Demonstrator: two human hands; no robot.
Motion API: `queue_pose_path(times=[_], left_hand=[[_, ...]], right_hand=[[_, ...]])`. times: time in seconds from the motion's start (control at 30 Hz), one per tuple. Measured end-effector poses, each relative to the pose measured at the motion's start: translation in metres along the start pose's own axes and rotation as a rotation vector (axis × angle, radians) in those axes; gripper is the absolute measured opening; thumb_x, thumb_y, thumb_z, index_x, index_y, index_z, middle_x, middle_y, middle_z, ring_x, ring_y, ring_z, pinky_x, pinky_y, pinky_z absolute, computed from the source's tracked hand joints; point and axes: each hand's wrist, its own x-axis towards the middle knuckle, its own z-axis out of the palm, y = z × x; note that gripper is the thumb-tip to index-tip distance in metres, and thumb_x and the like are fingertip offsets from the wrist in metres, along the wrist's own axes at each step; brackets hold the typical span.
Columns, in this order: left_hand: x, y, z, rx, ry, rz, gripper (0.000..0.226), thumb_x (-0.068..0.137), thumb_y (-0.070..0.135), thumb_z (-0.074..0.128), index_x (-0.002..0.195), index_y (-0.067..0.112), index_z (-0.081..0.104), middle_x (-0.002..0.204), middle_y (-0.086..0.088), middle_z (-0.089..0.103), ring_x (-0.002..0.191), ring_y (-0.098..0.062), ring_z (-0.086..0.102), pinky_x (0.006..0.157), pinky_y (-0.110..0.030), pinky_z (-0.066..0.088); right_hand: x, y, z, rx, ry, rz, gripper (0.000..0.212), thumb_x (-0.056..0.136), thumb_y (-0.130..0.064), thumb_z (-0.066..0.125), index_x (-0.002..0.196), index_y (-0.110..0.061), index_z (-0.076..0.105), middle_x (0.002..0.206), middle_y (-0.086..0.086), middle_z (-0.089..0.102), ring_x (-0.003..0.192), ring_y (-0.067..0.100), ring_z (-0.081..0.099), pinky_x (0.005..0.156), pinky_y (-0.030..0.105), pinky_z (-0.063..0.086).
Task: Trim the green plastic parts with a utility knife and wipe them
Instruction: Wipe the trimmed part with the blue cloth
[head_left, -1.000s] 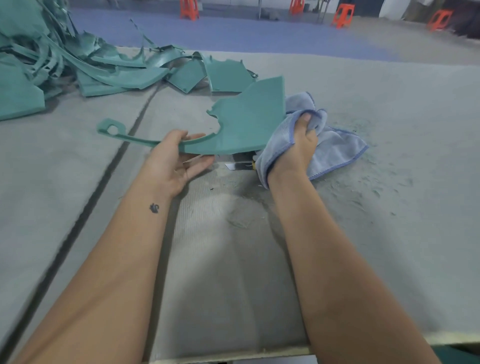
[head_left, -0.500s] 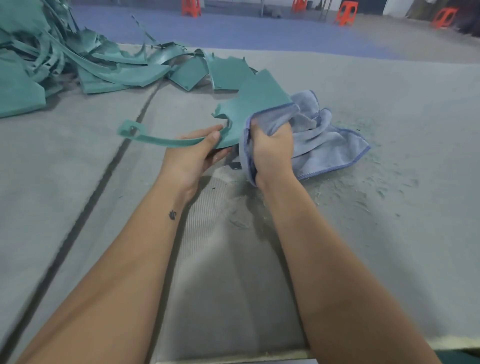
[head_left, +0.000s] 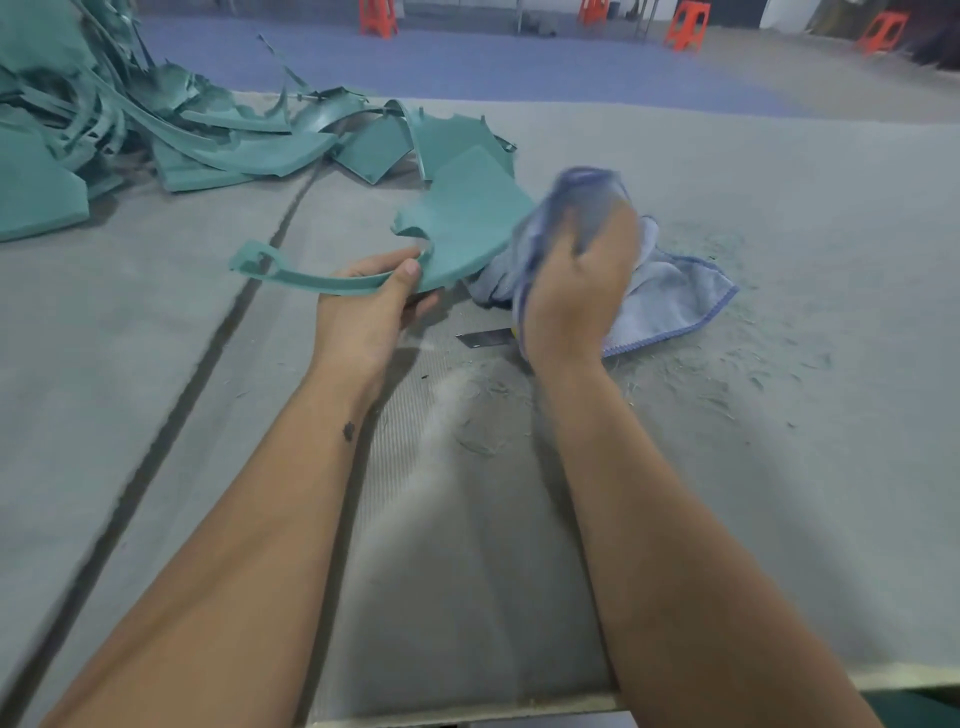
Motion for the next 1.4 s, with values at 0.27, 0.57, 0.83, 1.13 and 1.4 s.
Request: queue_pose_path(times=[0.27, 0.57, 0.83, 1.13, 1.4], left_hand=[[-0.008, 0.000, 0.006, -0.073, -0.050, -0.028, 0.024, 0.099, 0.006, 0.049, 0.117, 0.001, 0.063, 0.098, -0.006, 0.073, 0.085, -0.011, 0.070, 0.073, -0.022, 0.056], [-0.008, -0.004, 0.005, -0.062, -0.074, -0.046, 0.030, 0.099, 0.007, 0.050, 0.128, 0.002, 0.056, 0.113, -0.016, 0.065, 0.083, -0.012, 0.071, 0.072, -0.021, 0.055], [-0.005, -0.005, 0.004, -0.105, -0.003, -0.091, 0.028, 0.099, 0.004, 0.048, 0.124, -0.005, 0.058, 0.094, -0.014, 0.066, 0.069, -0.011, 0.064, 0.065, -0.020, 0.055], [-0.008, -0.003, 0.007, -0.112, -0.012, -0.034, 0.020, 0.098, 0.003, 0.049, 0.114, 0.003, 0.062, 0.098, -0.010, 0.071, 0.074, -0.011, 0.072, 0.068, -0.020, 0.056], [-0.007, -0.002, 0.009, 0.091, -0.051, 0.070, 0.024, 0.102, 0.019, 0.046, 0.098, 0.030, 0.067, 0.108, 0.004, 0.069, 0.098, -0.011, 0.069, 0.073, -0.024, 0.055]], right_hand=[[-0.036, -0.001, 0.025, -0.739, -0.749, -0.358, 0.048, 0.090, -0.019, 0.040, 0.137, -0.014, 0.051, 0.148, -0.001, 0.044, 0.144, 0.016, 0.025, 0.116, 0.034, 0.002], [-0.013, 0.019, 0.011, -0.977, -0.589, -0.263, 0.044, 0.093, -0.031, 0.037, 0.134, -0.035, 0.053, 0.163, 0.006, 0.001, 0.149, 0.019, -0.007, 0.114, 0.053, -0.016], [-0.026, 0.013, 0.018, -0.667, -0.679, -0.291, 0.036, 0.082, -0.026, 0.040, 0.095, -0.027, 0.073, 0.157, 0.000, 0.027, 0.148, 0.018, 0.003, 0.115, 0.040, -0.010], [-0.014, 0.014, 0.009, -0.776, -0.492, 0.011, 0.039, 0.095, -0.031, 0.044, 0.133, -0.026, 0.053, 0.160, 0.008, 0.011, 0.148, 0.025, 0.004, 0.117, 0.049, -0.001], [0.005, -0.003, 0.001, 0.056, -0.167, 0.559, 0.026, 0.096, -0.032, 0.051, 0.078, -0.016, 0.060, 0.092, 0.004, 0.068, 0.087, 0.018, 0.062, 0.084, 0.034, 0.048]])
